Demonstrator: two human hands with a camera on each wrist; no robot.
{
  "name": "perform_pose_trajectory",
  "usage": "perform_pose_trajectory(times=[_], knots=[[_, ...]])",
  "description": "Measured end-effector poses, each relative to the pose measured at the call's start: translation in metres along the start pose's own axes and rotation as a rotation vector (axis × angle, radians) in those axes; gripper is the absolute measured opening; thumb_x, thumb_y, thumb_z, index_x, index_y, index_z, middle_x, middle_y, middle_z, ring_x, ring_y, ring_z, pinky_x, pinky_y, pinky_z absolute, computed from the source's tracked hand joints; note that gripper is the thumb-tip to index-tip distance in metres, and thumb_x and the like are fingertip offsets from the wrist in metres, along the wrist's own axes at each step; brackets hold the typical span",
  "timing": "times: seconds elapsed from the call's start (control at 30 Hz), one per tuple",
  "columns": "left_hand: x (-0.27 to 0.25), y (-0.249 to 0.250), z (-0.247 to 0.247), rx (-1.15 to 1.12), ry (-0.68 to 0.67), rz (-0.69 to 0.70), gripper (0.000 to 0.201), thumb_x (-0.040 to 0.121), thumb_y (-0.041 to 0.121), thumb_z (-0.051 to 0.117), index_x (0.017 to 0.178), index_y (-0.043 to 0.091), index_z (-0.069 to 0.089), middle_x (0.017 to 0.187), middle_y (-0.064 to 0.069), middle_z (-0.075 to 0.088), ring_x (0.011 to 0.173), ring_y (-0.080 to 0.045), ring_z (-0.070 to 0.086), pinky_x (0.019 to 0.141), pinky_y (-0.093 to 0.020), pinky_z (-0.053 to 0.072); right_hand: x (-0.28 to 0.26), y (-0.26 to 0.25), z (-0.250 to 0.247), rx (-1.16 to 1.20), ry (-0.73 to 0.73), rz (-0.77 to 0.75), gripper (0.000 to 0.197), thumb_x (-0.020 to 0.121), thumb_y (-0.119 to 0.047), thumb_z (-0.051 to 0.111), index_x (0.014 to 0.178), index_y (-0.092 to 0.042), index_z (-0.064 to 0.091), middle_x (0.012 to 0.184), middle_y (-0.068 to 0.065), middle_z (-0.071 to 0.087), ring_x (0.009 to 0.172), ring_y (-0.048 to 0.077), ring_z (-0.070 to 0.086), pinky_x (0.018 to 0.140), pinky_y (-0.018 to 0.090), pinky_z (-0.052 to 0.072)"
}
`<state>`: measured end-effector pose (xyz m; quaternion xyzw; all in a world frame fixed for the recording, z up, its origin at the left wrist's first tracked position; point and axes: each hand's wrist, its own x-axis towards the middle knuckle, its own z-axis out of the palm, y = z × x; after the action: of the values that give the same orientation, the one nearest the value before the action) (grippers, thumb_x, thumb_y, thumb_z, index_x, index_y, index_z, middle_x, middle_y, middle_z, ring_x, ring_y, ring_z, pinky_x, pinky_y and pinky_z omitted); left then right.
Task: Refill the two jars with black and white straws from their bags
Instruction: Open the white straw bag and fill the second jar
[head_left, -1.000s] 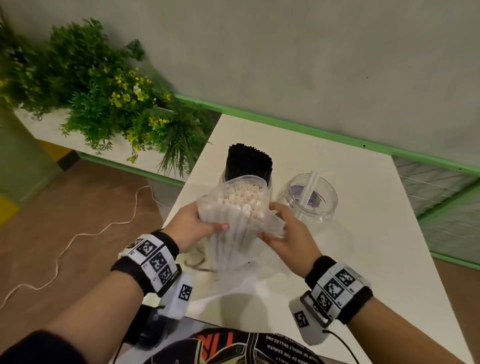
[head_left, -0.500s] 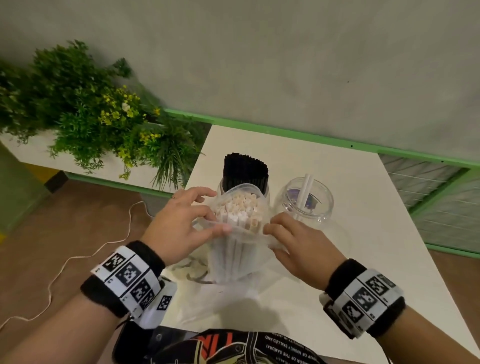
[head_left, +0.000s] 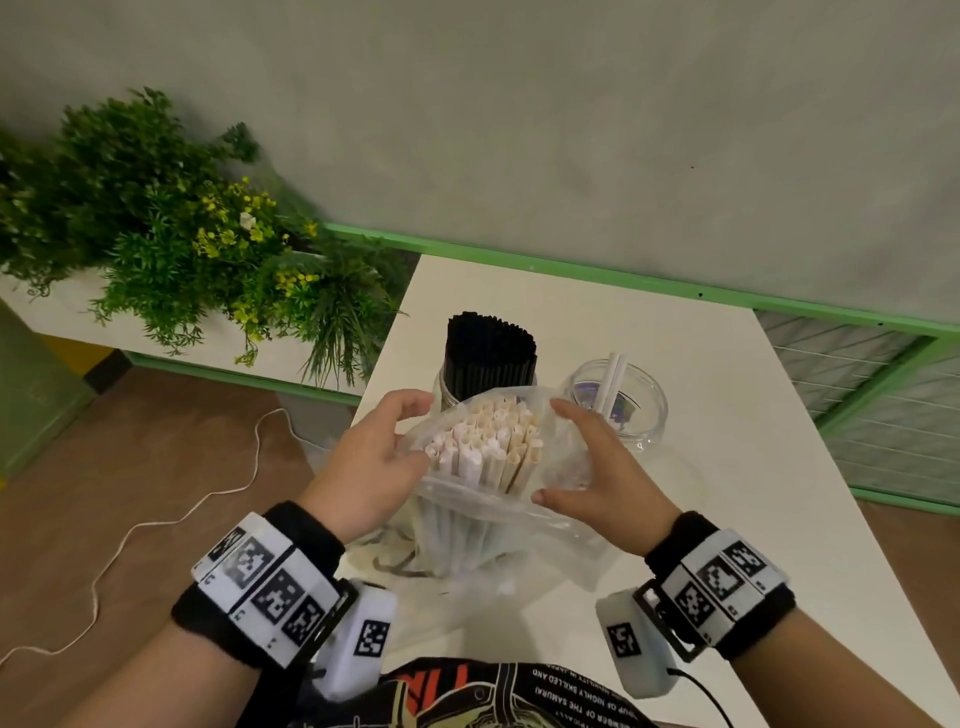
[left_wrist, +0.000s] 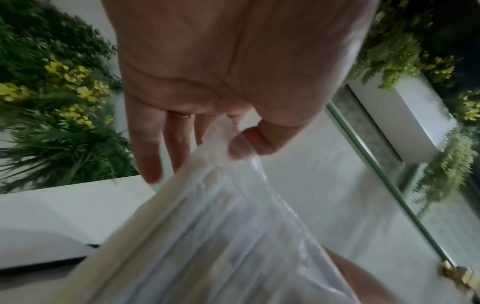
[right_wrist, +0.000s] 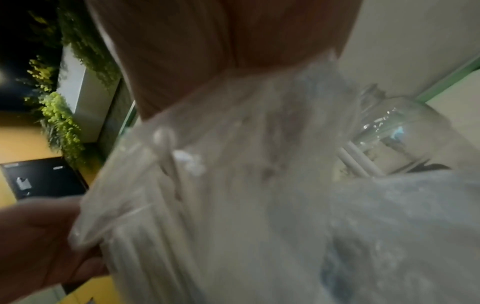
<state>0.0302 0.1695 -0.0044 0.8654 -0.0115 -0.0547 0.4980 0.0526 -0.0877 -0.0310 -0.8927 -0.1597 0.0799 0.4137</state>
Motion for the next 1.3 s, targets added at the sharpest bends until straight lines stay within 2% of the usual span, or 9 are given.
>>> perform_pose_trajectory(times=[0.13, 0.27, 0.4, 0.53, 0.63, 0.73, 0.93, 1.1, 1.3], knots=[[0.007, 0.018, 0.015, 0.361, -0.033, 0.114, 0.091, 0.067, 0.064, 0.058, 0.145, 0.036, 0.021, 0.148, 0.01, 0.033, 0.132, -0.015, 0.037, 0.106, -0.037, 0.035, 0.004, -0.001, 0.005, 0.045, -0.073, -0.008, 0.084, 0.077, -0.028, 0.079, 0.146, -0.03, 0.031, 0.133, -0.024, 0.047, 0.128, -0.007, 0.039, 0.099, -0.001, 0.023], [0.02, 0.025, 0.035, 0.735, -0.001, 0.155, 0.116, 0.056, 0.091, 0.048, 0.148, 0.034, 0.006, 0.155, 0.005, 0.024, 0.136, -0.02, 0.035, 0.11, -0.045, 0.031, 0.003, -0.007, -0.002, 0.076, -0.135, 0.001, 0.05, 0.086, -0.033, 0.066, 0.134, -0.031, 0.051, 0.127, -0.023, 0.057, 0.119, -0.008, 0.049, 0.103, 0.017, 0.036], [0.027, 0.025, 0.038, 0.821, -0.005, 0.168, 0.119, 0.058, 0.087, 0.053, 0.15, 0.032, 0.002, 0.156, 0.004, 0.022, 0.137, -0.021, 0.034, 0.107, -0.043, 0.03, 0.003, -0.014, -0.02, 0.206, -0.227, 0.054, 0.028, 0.093, -0.021, 0.049, 0.115, -0.024, 0.068, 0.117, -0.011, 0.068, 0.114, -0.003, 0.056, 0.099, 0.012, 0.038], [0.03, 0.022, 0.042, 0.776, -0.024, 0.171, 0.114, 0.063, 0.079, 0.06, 0.15, 0.031, 0.004, 0.145, 0.006, 0.035, 0.128, -0.019, 0.042, 0.102, -0.039, 0.036, 0.009, -0.017, -0.03, 0.134, -0.16, 0.075, 0.031, 0.088, 0.006, 0.051, 0.103, -0.017, 0.067, 0.107, -0.006, 0.067, 0.101, 0.008, 0.065, 0.09, 0.023, 0.045], [0.03, 0.017, 0.043, 0.763, -0.038, 0.159, 0.113, 0.064, 0.075, 0.063, 0.149, 0.032, 0.004, 0.14, 0.007, 0.039, 0.125, -0.019, 0.043, 0.101, -0.038, 0.036, 0.016, -0.022, -0.039, 0.059, -0.198, 0.071, 0.049, 0.082, 0.001, 0.064, 0.121, -0.028, 0.061, 0.13, -0.018, 0.049, 0.114, -0.011, 0.045, 0.096, 0.01, 0.038], [0.027, 0.013, 0.044, 0.783, -0.032, 0.167, 0.113, 0.064, 0.075, 0.063, 0.15, 0.033, 0.002, 0.138, 0.009, 0.039, 0.123, -0.018, 0.043, 0.1, -0.037, 0.035, 0.024, -0.029, -0.047, 0.052, -0.368, 0.19, 0.05, 0.091, -0.008, 0.058, 0.135, -0.028, 0.05, 0.135, -0.014, 0.052, 0.111, -0.003, 0.054, 0.087, 0.006, 0.041], [0.021, 0.011, 0.048, 0.819, -0.022, 0.199, 0.113, 0.064, 0.076, 0.061, 0.15, 0.032, 0.002, 0.136, 0.009, 0.038, 0.121, -0.017, 0.043, 0.099, -0.036, 0.036, 0.042, -0.047, -0.063, 0.261, -0.419, 0.413, 0.031, 0.099, -0.016, 0.048, 0.127, -0.026, 0.055, 0.126, -0.009, 0.054, 0.098, 0.019, 0.068, 0.093, 0.039, 0.05], [0.019, 0.008, 0.047, 0.801, -0.015, 0.209, 0.114, 0.062, 0.078, 0.06, 0.15, 0.033, 0.002, 0.136, 0.012, 0.039, 0.121, -0.015, 0.043, 0.097, -0.034, 0.034, 0.049, -0.03, -0.048, 0.279, -0.453, 0.328, 0.046, 0.096, -0.004, 0.05, 0.134, -0.03, 0.048, 0.144, -0.005, 0.039, 0.077, 0.016, 0.068, 0.078, 0.031, 0.057], [0.019, 0.003, 0.04, 0.778, -0.051, 0.207, 0.114, 0.058, 0.08, 0.061, 0.149, 0.033, 0.011, 0.138, 0.012, 0.039, 0.126, -0.015, 0.04, 0.103, -0.035, 0.031, 0.052, -0.004, -0.022, 0.501, -0.354, 0.294, 0.027, 0.096, -0.008, 0.053, 0.116, -0.024, 0.062, 0.115, 0.005, 0.065, 0.102, 0.02, 0.057, 0.087, 0.036, 0.043]])
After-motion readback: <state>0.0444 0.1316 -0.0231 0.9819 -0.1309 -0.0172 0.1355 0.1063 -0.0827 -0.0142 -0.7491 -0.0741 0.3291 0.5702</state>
